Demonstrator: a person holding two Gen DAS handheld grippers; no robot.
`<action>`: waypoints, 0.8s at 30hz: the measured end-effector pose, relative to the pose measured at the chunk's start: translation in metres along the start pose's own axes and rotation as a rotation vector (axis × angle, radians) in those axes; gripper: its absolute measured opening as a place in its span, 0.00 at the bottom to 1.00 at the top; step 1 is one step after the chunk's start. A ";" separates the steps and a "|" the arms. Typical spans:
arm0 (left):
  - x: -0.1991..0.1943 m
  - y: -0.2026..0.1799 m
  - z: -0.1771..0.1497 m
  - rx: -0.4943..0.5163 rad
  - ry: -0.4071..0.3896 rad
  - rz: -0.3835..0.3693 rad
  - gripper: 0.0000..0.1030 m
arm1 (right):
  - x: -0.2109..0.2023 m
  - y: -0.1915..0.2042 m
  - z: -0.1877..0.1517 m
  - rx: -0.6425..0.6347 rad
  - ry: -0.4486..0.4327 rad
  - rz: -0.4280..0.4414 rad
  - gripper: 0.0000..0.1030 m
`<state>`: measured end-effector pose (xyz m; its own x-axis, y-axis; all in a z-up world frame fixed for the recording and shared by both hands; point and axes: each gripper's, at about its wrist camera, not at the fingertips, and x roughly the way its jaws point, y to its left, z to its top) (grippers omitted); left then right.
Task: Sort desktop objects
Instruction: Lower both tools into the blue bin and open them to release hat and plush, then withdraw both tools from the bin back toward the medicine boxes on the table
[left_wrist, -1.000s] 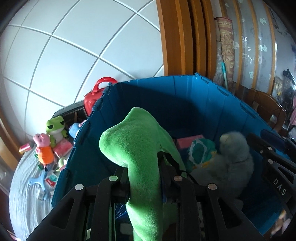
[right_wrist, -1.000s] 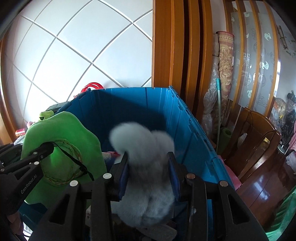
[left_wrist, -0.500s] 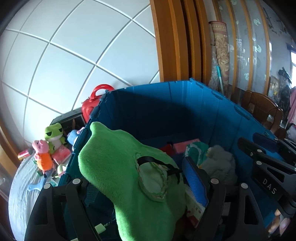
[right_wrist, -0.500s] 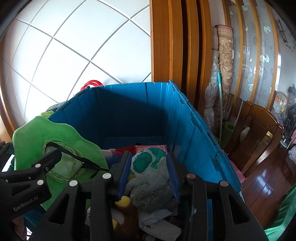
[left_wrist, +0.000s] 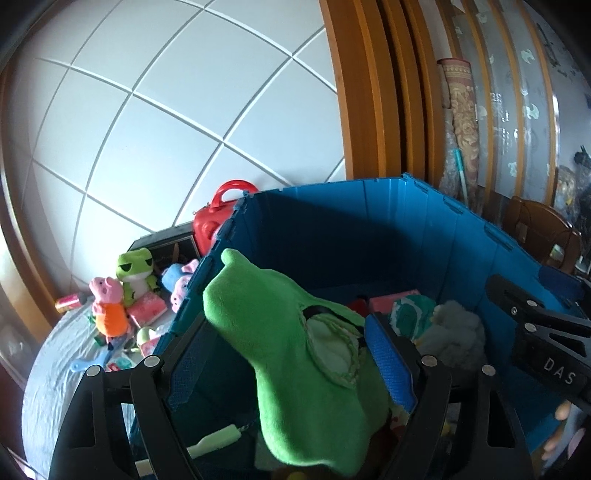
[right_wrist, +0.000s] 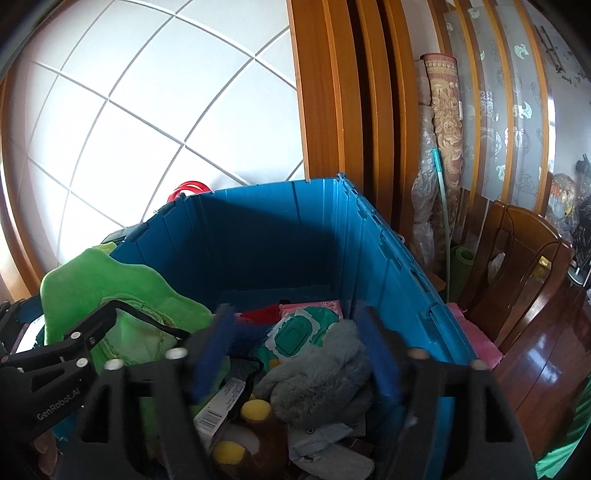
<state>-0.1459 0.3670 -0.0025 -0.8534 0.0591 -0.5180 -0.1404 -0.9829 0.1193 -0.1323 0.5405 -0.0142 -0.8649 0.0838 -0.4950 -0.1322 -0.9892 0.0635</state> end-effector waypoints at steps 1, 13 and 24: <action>-0.003 0.003 -0.003 -0.002 0.002 -0.001 0.81 | -0.001 0.001 0.000 -0.005 -0.006 -0.007 0.86; -0.055 0.052 -0.026 -0.030 -0.047 -0.057 0.82 | -0.034 0.032 -0.013 -0.020 -0.009 -0.031 1.00; -0.087 0.160 -0.059 -0.084 -0.044 -0.053 0.82 | -0.092 0.137 -0.032 -0.072 -0.051 -0.028 1.00</action>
<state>-0.0639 0.1940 0.0116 -0.8675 0.1174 -0.4834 -0.1452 -0.9892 0.0204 -0.0551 0.3935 0.0127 -0.8850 0.1158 -0.4510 -0.1232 -0.9923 -0.0131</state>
